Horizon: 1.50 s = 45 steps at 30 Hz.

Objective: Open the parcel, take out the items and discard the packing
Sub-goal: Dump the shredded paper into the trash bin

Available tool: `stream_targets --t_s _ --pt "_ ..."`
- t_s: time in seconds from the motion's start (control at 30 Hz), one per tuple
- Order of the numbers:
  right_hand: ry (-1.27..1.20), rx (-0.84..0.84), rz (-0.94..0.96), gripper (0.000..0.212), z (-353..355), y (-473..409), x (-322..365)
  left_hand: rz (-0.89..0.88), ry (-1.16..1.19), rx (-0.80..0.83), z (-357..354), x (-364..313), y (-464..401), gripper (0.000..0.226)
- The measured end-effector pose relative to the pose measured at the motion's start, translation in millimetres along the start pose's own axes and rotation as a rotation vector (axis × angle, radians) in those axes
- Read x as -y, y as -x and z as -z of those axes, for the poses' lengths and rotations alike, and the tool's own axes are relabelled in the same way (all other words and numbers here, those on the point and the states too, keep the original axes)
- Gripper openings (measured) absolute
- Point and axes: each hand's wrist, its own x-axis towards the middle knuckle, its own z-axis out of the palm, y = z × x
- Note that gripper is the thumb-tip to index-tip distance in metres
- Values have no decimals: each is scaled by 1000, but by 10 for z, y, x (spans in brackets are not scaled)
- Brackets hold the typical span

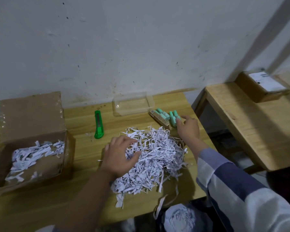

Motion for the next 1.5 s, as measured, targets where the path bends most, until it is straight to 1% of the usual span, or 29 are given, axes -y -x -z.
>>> stream_targets --t_s 0.03,0.1,0.13,0.2,0.27,0.3,0.37,0.43,0.53,0.67,0.8,0.87,0.93,1.0,1.07,1.13,1.23,1.3,1.33,1.4,1.5 --pt "-25 25 84 40 39 96 0 -7 -21 18 32 18 15 66" --pt "-30 158 248 41 118 317 -24 -12 -54 86 84 96 97 83" --pt "9 246 334 47 149 428 -44 -10 -71 130 100 143 154 93" --pt "104 406 463 68 174 605 -90 8 -107 234 101 206 266 113" --pt "194 517 524 89 110 714 -148 20 -158 317 53 229 343 129" --pt "244 550 548 96 55 755 -177 22 -187 343 20 224 365 134" --pt "330 572 597 104 -84 807 -241 23 -227 372 -45 211 376 138" --pt "383 550 653 107 -221 820 -292 20 -244 363 -99 221 314 140" --pt "402 510 717 104 -368 742 -339 20 -264 363 -148 267 52 148" --pt "385 472 772 99 -464 593 -386 -59 -344 405 -145 280 -353 155" --pt "360 403 828 90 -549 513 -480 -198 -427 429 -151 273 -702 153" --pt "334 384 841 86 -566 503 -489 -246 -468 451 -160 257 -818 148" --pt "297 354 842 77 -561 504 -474 -270 -458 425 -165 254 -849 133" --pt "252 317 825 67 -549 531 -462 -275 -369 326 -172 233 -768 108" --pt "202 282 800 58 -542 576 -455 -234 -288 237 -215 183 -612 84" --pt "135 269 759 55 -541 614 -422 -147 -211 175 -289 134 -451 69" --pt "-27 257 632 44 -506 675 -284 22 -38 91 -341 68 -315 65" --pt "-177 229 524 34 -421 738 -154 74 74 40 -315 -16 -289 64" --pt "-236 228 471 33 -354 783 -88 94 114 15 -278 -81 -279 62" --pt "-271 221 401 35 -187 872 9 118 159 -14 -197 -223 -252 60" --pt "-236 169 374 38 88 1006 31 69 230 -6 -93 -470 -155 58"
